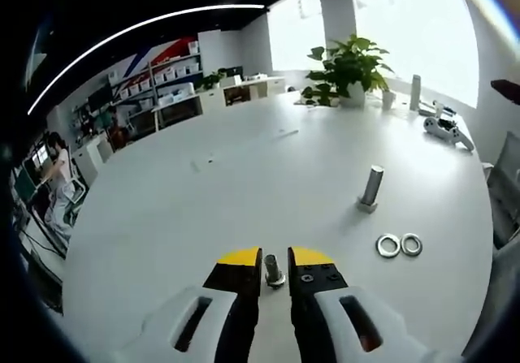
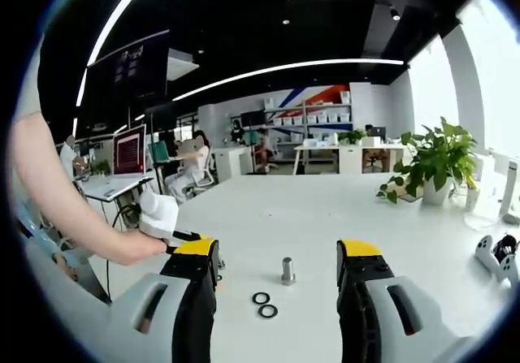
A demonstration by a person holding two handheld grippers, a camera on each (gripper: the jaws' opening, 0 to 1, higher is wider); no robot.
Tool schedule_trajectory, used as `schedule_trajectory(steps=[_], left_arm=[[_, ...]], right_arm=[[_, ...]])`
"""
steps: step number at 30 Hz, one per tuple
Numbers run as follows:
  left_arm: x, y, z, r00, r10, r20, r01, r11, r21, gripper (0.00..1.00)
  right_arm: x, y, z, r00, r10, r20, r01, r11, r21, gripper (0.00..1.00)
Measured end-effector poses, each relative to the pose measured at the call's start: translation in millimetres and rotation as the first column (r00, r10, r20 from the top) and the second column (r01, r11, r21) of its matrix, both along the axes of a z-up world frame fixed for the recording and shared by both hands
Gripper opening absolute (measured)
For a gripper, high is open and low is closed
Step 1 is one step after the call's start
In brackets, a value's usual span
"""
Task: Place the washer onto the threaded stud by aligning its center hole with the stud, sliding it down to the base, and recovering from edge contact or off-axis alignment until the washer reaches the visible bottom stop.
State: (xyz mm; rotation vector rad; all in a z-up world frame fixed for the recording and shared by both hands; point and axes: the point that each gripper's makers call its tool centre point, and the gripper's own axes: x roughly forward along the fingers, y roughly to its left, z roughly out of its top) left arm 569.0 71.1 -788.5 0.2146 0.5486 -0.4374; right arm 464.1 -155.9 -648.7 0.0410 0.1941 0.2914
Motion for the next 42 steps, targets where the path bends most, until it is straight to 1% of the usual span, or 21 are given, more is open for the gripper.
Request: schedule_trajectory(steps=[9,18,23,27,34,42], left_arm=[[-1.1,2.7,2.4,1.0,0.015,0.011,-0.014,1.0,-0.016,0.11],[-6.1,4.5,13.5,0.999,0.028,0.027,-0.027,0.999,-0.047,0.12],[-13.4,7.1,19.4,0.999,0.04,0.031,-0.038,0.997,-0.068,0.13],[-22.7,6.2,23.2,0.999,0.032,0.037,-0.029,0.997,-0.072,0.14],[-38.6,4.4,34.4,0.998,0.03,0.046,-0.025,0.994,-0.104,0.15],[-43.5,8.5,30.8,0.998,0.02,0.058,-0.012,0.991,-0.137,0.16]], right_arm=[[0.4,0.5,0.0,1.0,0.001,0.0,-0.001,1.0,0.0,0.61],[1.1,1.2,-0.8,1.0,0.005,0.001,-0.005,1.0,-0.008,0.61],[0.5,3.0,-0.6,1.0,0.01,0.002,-0.01,1.0,-0.013,0.61],[-0.5,5.8,0.4,1.0,0.018,0.006,-0.018,1.0,-0.015,0.61],[-2.3,7.0,3.2,1.0,0.019,0.013,-0.018,1.0,-0.02,0.61],[-2.6,3.8,4.8,1.0,0.002,0.013,-0.002,1.0,-0.023,0.61]])
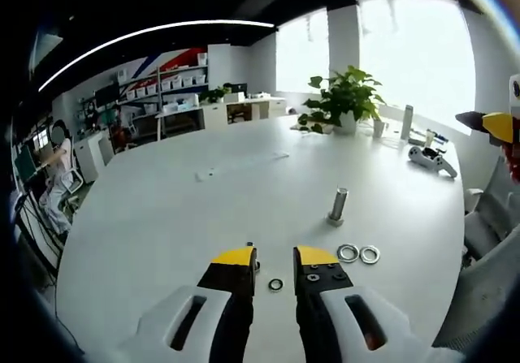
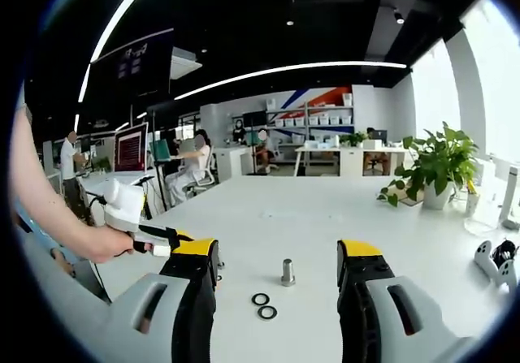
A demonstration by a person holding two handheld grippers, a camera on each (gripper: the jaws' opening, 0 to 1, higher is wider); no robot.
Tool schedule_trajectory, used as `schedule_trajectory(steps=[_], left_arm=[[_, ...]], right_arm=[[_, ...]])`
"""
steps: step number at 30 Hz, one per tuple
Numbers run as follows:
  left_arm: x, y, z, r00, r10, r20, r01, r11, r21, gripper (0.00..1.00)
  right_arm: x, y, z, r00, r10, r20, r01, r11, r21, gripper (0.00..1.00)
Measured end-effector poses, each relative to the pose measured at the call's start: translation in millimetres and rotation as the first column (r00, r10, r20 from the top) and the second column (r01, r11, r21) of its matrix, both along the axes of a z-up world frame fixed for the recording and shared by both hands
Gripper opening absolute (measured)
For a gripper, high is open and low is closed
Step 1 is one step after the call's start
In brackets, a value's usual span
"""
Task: Place the washer onto the threaded stud by aligning its center hole with the stud, sliding it down to the base, and recovering from edge contact or off-axis alignment until the washer reaches the visible bottom stop.
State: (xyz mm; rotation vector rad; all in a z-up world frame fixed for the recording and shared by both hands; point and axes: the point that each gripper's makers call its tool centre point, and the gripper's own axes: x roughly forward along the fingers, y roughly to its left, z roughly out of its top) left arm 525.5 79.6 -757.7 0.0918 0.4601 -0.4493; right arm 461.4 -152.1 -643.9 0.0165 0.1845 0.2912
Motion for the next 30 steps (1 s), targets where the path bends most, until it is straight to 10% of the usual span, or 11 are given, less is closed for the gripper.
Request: schedule_trajectory(steps=[30], left_arm=[[-36.8,9.3,1.2,0.999,0.015,0.031,-0.013,0.997,-0.078,0.17]], right_arm=[[-0.8,-0.9,-1.8,1.0,-0.008,-0.006,0.008,1.0,-0.017,0.62]])
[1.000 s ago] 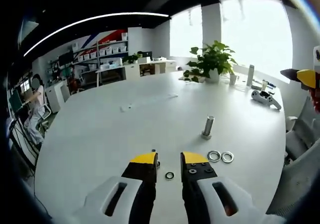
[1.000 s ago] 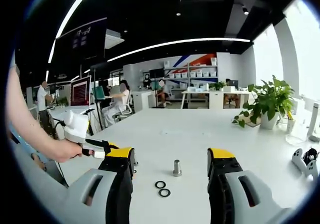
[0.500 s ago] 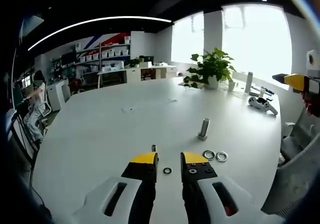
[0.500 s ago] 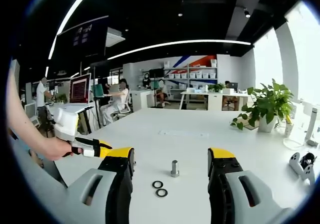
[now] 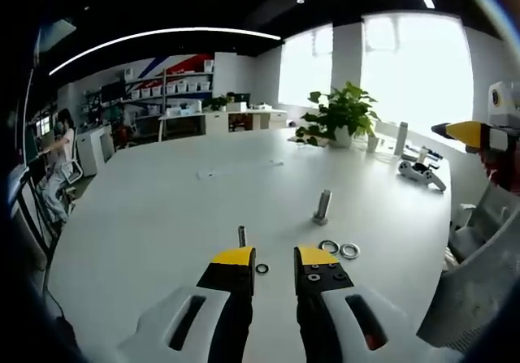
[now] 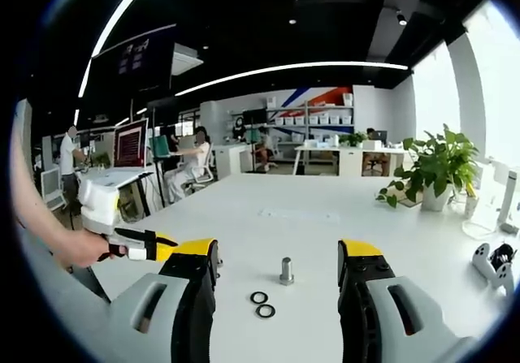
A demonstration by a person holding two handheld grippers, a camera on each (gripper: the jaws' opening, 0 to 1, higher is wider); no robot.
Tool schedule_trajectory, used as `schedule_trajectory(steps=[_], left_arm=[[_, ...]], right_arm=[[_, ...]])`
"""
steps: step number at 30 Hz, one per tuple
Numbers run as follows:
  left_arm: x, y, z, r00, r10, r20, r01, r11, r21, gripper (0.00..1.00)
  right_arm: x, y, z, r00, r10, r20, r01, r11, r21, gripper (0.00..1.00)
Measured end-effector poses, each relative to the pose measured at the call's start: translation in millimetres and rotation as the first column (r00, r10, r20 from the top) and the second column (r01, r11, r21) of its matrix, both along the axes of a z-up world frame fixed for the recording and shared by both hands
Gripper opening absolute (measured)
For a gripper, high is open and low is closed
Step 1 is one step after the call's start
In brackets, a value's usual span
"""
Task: Place the washer onto the threaded stud by aligning its center hole with the stud, sliding it down to the base, and recovering from edge contact or off-axis alignment until the washer reaches the visible bottom stop.
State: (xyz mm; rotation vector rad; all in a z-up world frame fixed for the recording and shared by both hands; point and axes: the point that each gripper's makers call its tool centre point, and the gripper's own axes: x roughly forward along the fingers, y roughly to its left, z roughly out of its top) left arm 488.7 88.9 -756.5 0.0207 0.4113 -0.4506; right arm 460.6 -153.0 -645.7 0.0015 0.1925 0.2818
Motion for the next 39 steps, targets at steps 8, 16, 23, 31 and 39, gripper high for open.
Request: schedule_trajectory(steps=[8,16,23,31,39], left_arm=[[-2.7,7.0,2.1,1.0,0.015,0.008,-0.015,1.0,-0.002,0.17],[-5.1,6.6,-3.1,1.0,0.021,0.011,-0.021,1.0,-0.002,0.16],[-10.5,6.6,-19.2,1.0,0.023,-0.012,-0.023,1.0,0.012,0.17],[-19.7,2.6,-43.6,0.998,0.01,-0.065,-0.007,0.999,0.036,0.17],[-23.0,4.0,-60.2,0.995,0.013,-0.099,-0.008,0.999,0.051,0.17]], right_arm=[[-0.5,2.7,0.7,1.0,0.009,0.005,-0.009,1.0,-0.008,0.62],[-0.3,2.9,0.0,1.0,0.012,0.003,-0.012,1.0,-0.01,0.62],[0.0,1.4,-0.4,1.0,0.005,0.001,-0.005,1.0,-0.004,0.62],[0.3,-0.8,-0.2,1.0,-0.003,0.002,0.003,1.0,-0.003,0.62],[0.6,-2.2,0.7,1.0,-0.009,0.001,0.009,1.0,0.007,0.62]])
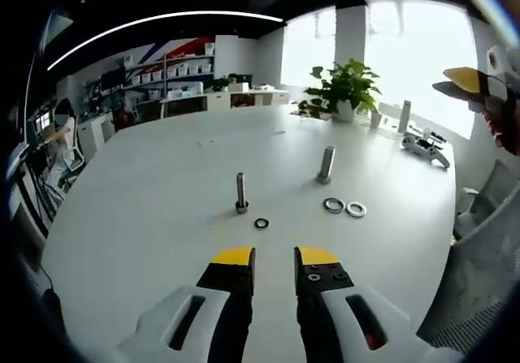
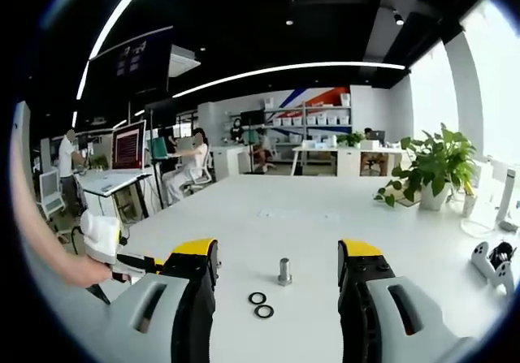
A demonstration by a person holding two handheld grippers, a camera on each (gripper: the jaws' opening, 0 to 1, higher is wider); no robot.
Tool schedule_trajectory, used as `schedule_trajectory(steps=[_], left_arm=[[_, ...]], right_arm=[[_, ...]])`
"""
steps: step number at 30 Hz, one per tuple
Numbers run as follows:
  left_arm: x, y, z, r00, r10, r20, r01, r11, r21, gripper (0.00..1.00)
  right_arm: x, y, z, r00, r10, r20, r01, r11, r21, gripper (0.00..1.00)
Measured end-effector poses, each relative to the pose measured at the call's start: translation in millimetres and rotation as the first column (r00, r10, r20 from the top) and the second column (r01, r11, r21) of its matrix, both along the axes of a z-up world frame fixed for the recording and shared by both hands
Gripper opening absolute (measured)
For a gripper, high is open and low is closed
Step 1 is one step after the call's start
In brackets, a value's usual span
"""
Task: Place the washer onto the threaded stud by aligning its center hole with the stud, sliding it down to the base, and recovering from edge contact or off-axis alignment until the washer reaches the visible bottom stop.
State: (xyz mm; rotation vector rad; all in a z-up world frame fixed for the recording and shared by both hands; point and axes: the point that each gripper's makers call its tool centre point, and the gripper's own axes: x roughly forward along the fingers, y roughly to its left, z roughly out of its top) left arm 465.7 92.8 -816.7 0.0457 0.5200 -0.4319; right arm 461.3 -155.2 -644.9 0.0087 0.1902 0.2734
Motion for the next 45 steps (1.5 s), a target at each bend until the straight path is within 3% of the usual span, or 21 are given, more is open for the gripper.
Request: schedule_trajectory(steps=[14,35,45], left_arm=[[-0.8,2.6,-22.3,0.999,0.011,-0.031,-0.01,0.999,0.031,0.17],[12.8,-4.0,-32.1,1.0,0.006,-0.007,-0.006,0.998,0.069,0.17],[17.8,3.9,-42.9,0.999,0.031,-0.015,-0.03,0.995,0.099,0.17]], right_arm=[[-0.2,2.0,-0.2,1.0,0.009,0.002,-0.009,1.0,-0.009,0.62],[1.4,-3.9,0.2,1.0,-0.007,0.008,0.007,1.0,0.012,0.62],[2.2,-6.5,0.8,1.0,-0.022,0.009,0.021,1.0,0.016,0.62]])
